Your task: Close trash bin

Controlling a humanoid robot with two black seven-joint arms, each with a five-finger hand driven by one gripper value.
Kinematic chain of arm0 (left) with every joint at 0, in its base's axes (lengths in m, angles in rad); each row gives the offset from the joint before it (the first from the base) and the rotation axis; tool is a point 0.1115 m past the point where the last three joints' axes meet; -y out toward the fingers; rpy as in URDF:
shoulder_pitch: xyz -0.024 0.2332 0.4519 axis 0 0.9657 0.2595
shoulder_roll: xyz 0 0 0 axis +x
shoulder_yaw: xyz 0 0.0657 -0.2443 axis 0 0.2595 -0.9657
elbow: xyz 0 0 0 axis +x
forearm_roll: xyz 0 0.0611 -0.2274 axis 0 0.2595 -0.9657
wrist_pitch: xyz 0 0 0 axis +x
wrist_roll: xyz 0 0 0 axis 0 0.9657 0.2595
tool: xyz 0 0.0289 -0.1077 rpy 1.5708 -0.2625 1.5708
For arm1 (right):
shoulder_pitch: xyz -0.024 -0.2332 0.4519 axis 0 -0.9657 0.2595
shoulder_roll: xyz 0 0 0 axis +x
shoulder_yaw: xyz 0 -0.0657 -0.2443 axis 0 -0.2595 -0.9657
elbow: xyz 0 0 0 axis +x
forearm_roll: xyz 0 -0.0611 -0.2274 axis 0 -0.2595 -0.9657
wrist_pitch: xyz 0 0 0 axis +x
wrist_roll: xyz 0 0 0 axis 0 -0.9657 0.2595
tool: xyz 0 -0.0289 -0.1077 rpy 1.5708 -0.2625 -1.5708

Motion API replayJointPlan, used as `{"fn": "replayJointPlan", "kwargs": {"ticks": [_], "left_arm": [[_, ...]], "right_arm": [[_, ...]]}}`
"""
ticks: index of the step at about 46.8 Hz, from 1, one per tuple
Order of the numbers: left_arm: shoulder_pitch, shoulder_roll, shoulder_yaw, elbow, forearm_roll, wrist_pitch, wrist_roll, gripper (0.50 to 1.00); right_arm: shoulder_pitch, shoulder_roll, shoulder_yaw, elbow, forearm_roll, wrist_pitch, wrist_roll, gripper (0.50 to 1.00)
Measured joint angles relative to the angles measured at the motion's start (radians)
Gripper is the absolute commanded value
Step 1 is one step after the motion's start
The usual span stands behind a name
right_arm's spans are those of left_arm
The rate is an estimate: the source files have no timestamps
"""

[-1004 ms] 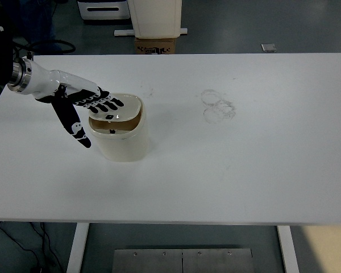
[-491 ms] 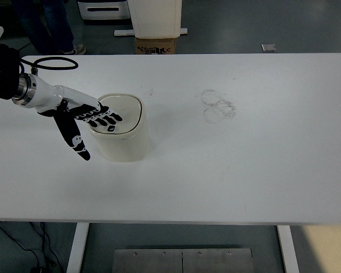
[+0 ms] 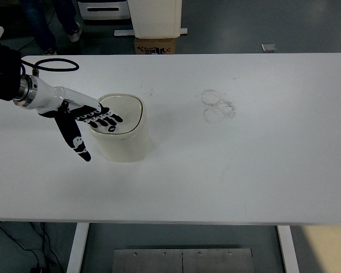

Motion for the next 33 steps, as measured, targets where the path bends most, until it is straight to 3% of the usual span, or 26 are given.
{"fn": "replayJointPlan", "kwargs": {"ticks": [8,25,29,33], "left_arm": [[-0.004,-0.001,0.000,0.000,0.002,0.000,0.000,1.000],[-0.135,0.023,-0.014,0.011,-0.012,-0.001,-0.004,1.000],[-0.134,0.023,-0.066,0.066,-0.033,0.001,-0.023,1.000],[-0.080,0.004,-0.172,0.170,-0.121,0.027,-0.130,1.000]], "right_arm": [[0.000,0.000,0.000,0.000,0.000,0.000,0.000,0.991],[0.000,0.000,0.000,0.000,0.000,0.001,0.000,0.991],[0.000,0.000,0.000,0.000,0.000,0.001,0.000,0.991],[0.000,0.000,0.000,0.000,0.000,0.001,0.000,0.991]]}}
